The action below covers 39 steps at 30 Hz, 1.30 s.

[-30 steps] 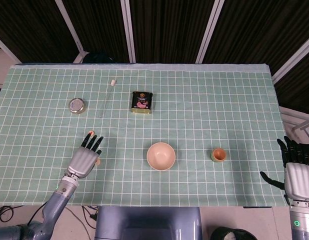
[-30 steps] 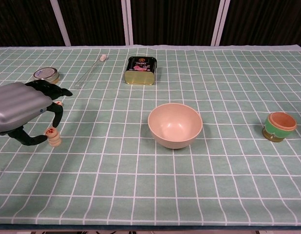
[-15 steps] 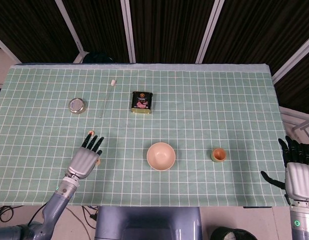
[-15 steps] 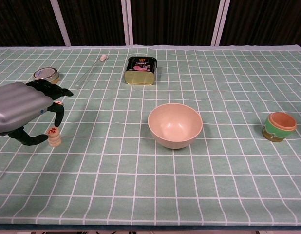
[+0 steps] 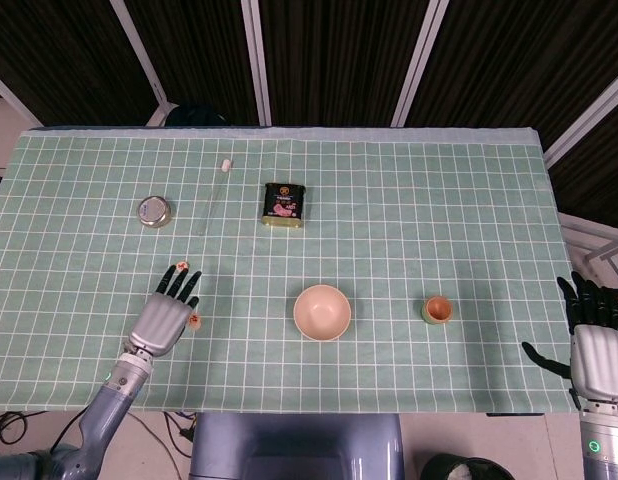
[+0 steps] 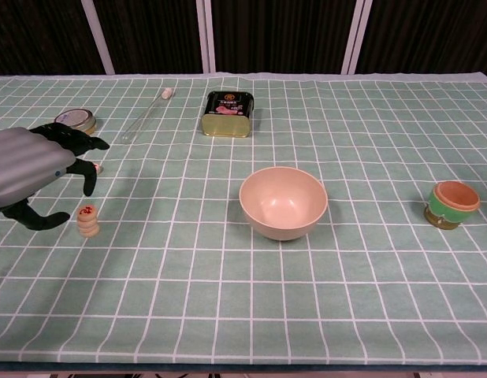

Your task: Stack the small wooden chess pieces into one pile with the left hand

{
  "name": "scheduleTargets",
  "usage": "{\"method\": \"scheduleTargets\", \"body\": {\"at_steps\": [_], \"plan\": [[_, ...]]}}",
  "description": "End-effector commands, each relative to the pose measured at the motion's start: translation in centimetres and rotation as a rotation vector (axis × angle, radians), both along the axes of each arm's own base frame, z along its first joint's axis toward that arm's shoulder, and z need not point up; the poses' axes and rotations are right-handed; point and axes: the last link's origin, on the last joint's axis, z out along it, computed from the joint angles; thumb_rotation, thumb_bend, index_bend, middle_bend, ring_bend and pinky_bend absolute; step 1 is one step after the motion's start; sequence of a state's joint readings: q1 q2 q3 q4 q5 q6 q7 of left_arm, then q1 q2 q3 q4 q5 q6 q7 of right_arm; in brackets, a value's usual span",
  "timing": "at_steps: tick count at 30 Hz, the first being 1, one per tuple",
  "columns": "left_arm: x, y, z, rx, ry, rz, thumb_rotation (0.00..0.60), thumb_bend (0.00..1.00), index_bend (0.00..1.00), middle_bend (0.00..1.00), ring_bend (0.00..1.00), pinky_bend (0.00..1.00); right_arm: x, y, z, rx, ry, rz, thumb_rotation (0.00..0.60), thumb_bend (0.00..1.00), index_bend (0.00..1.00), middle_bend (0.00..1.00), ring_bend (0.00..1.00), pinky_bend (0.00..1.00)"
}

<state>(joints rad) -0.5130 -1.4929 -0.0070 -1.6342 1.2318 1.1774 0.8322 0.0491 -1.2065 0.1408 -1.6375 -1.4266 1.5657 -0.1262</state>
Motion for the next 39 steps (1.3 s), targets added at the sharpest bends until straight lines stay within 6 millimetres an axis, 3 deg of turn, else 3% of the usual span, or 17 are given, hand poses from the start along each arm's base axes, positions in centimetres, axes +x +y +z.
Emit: {"method": "scheduleTargets", "body": {"at_steps": [1, 7, 17, 28, 39], "plan": [[-0.6, 0.8, 0.8, 0.034, -0.017, 0.024, 0.600, 0.31, 0.39, 0.04, 0.00, 0.00, 0.0, 0.0, 0.0, 0.000, 0.000, -0.001, 0.600, 0.23, 0.09, 0.01, 0.00, 0.00], [-1.6, 4.1, 1.4, 0.070, -0.035, 0.084, 0.600, 0.25, 0.34, 0.04, 0.00, 0.00, 0.0, 0.0, -0.1, 0.002, 0.001, -0.002, 0.600, 0.23, 0.09, 0.01, 0.00, 0.00], [-1.1, 9.5, 1.0, 0.112, -0.007, 0.152, 0.600, 0.23, 0.34, 0.04, 0.00, 0.00, 0.0, 0.0, -0.2, -0.001, 0.000, -0.008, 0.600, 0.23, 0.09, 0.01, 0.00, 0.00], [-1.8, 11.6, -1.1, 0.104, 0.011, 0.215, 0.600, 0.26, 0.39, 0.04, 0.00, 0.00, 0.0, -0.1, -0.1, 0.000, -0.004, -0.010, 0.600, 0.23, 0.09, 0.01, 0.00, 0.00], [-1.8, 12.0, -2.3, 0.097, 0.039, 0.225, 0.600, 0.28, 0.43, 0.04, 0.00, 0.00, 0.0, -0.1, -0.1, 0.000, -0.004, -0.011, 0.600, 0.23, 0.09, 0.01, 0.00, 0.00]]}}
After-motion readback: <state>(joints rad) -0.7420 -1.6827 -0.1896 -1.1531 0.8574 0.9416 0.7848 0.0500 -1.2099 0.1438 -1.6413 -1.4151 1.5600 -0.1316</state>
